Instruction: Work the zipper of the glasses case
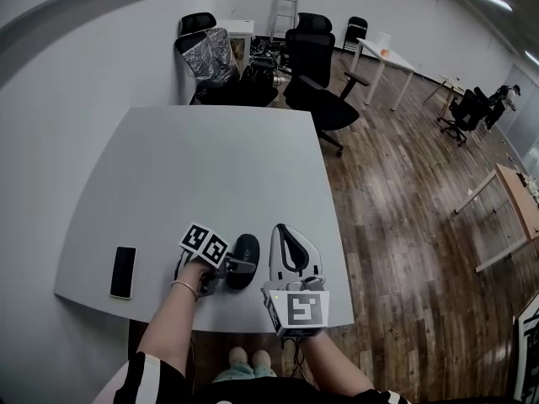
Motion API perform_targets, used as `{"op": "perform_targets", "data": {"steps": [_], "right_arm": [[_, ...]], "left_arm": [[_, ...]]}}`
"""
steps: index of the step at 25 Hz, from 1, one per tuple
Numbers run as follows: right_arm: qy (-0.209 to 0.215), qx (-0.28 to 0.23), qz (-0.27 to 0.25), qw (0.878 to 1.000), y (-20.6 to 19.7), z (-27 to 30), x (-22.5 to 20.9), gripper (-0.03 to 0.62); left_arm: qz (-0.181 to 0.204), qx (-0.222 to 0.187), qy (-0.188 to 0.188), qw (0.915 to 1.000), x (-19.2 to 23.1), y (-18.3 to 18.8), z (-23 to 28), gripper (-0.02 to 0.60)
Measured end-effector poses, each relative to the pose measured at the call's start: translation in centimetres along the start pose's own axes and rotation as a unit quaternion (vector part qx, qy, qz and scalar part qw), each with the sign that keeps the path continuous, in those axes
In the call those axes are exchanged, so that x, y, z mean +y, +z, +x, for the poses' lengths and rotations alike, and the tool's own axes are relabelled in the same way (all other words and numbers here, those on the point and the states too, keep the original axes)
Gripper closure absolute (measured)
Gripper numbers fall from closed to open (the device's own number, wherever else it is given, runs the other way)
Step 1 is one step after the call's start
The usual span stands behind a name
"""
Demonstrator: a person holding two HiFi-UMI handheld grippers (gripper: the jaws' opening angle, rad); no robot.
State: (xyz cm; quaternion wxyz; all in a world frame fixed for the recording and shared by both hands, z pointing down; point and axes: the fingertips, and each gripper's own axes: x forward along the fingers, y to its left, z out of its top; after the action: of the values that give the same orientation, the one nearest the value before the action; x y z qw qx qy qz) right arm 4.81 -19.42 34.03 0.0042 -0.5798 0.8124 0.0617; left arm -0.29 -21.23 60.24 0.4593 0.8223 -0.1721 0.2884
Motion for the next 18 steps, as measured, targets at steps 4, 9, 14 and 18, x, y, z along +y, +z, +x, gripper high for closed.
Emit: {"op": "perform_targets", "data": {"steps": [4,9,14,18], "right_arm": [[0.003,0.006,-0.003,1.0,-1.0,0.0,0.1,0.589],[0.009,0.014,0.008,1.0,-1.5,0.3,0.5,0.589],[0.025,0.004,0.003,1.0,-0.9,0.1,0.0,0.589],[0.134,-0.03,-0.056,0.989,0.0,-0.4,0.7,0.588]], "left_arm": [[-0.014,0.005,0.014,0.9998,0.8,0.0,0.6,0.195],[-0.017,-0.023,0.035,0.999,-0.1,0.5,1.6,0.232],[0.026,-0.057,-0.005,0.998,-1.4,0.0,0.5,0.264],[0.073,-0.071,-0.132,0.986,-5.9,-0.3,-3.4,0.279]]}}
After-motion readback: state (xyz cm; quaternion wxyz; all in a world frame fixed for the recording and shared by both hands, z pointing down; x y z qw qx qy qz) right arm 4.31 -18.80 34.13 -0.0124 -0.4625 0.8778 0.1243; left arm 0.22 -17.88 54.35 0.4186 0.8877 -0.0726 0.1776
